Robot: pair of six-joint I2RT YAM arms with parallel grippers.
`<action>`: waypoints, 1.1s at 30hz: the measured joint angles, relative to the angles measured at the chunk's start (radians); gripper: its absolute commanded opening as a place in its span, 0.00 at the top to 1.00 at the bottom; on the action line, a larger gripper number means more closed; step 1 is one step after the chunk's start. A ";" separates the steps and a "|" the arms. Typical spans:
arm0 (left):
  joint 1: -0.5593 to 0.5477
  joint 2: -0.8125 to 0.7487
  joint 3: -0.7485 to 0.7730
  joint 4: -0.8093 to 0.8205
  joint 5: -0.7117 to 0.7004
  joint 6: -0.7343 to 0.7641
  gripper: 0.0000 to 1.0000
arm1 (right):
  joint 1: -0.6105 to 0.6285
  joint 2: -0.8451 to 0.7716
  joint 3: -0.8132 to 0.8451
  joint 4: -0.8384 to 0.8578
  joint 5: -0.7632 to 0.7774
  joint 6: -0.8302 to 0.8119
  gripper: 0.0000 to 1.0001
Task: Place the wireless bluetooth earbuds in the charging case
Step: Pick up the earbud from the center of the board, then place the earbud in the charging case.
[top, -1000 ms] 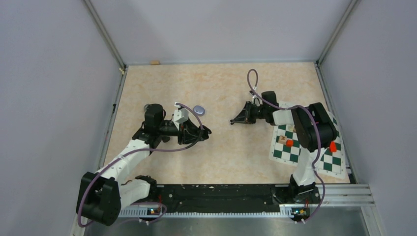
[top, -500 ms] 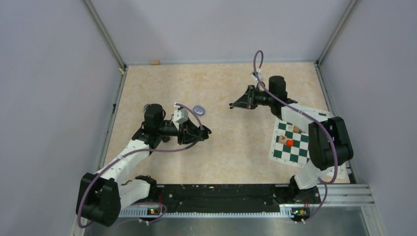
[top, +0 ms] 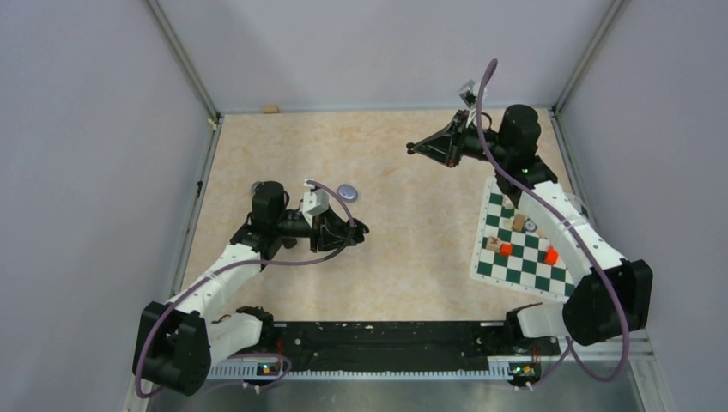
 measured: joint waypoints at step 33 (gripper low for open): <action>0.000 -0.045 0.000 0.005 -0.009 0.001 1.00 | 0.003 -0.269 -0.208 0.230 -0.084 -0.100 1.00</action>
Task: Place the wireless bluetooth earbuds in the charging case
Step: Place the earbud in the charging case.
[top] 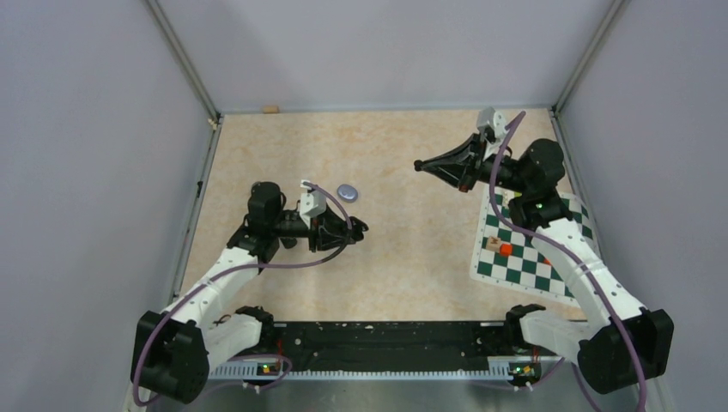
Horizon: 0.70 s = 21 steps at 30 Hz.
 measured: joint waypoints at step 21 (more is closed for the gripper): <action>0.006 0.003 -0.012 0.048 -0.010 -0.027 1.00 | 0.047 0.000 -0.081 0.229 -0.127 0.100 1.00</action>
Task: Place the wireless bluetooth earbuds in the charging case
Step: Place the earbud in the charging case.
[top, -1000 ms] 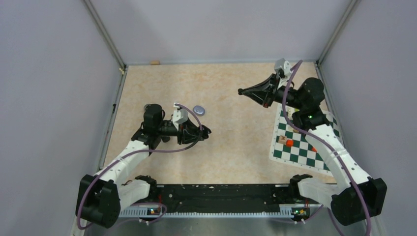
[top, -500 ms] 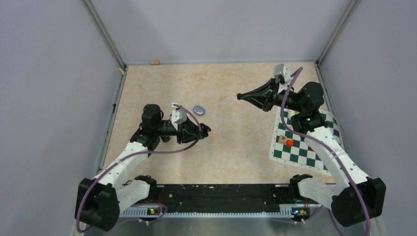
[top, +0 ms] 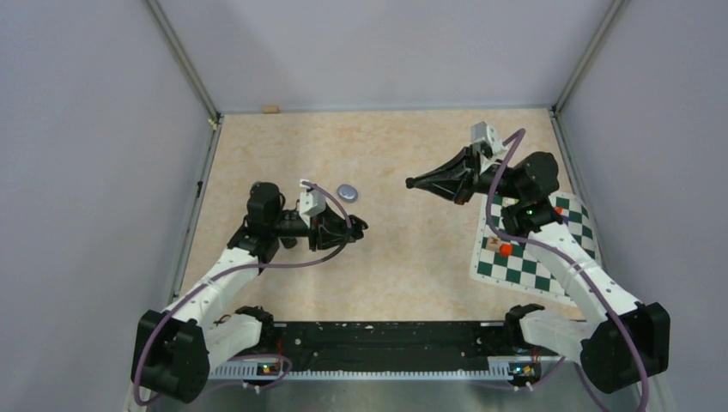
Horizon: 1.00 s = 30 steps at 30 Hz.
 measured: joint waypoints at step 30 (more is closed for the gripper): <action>0.018 0.019 -0.010 0.023 -0.002 -0.005 1.00 | 0.107 0.149 -0.049 0.184 -0.086 0.126 1.00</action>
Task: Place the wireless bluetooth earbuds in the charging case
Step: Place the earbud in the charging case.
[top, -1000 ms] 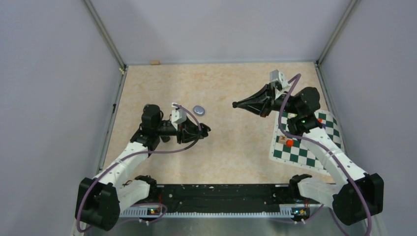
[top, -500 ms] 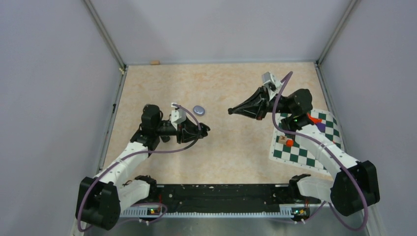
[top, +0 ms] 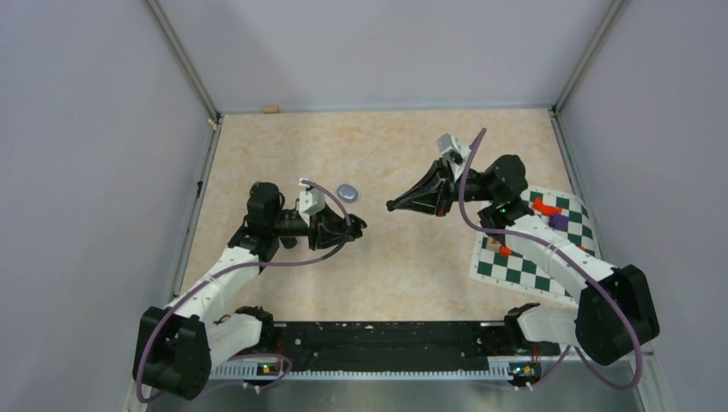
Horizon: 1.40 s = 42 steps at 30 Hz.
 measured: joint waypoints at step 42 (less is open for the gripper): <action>0.011 -0.006 0.000 0.017 0.005 -0.038 1.00 | 0.128 0.097 0.001 -0.211 0.039 -0.214 1.00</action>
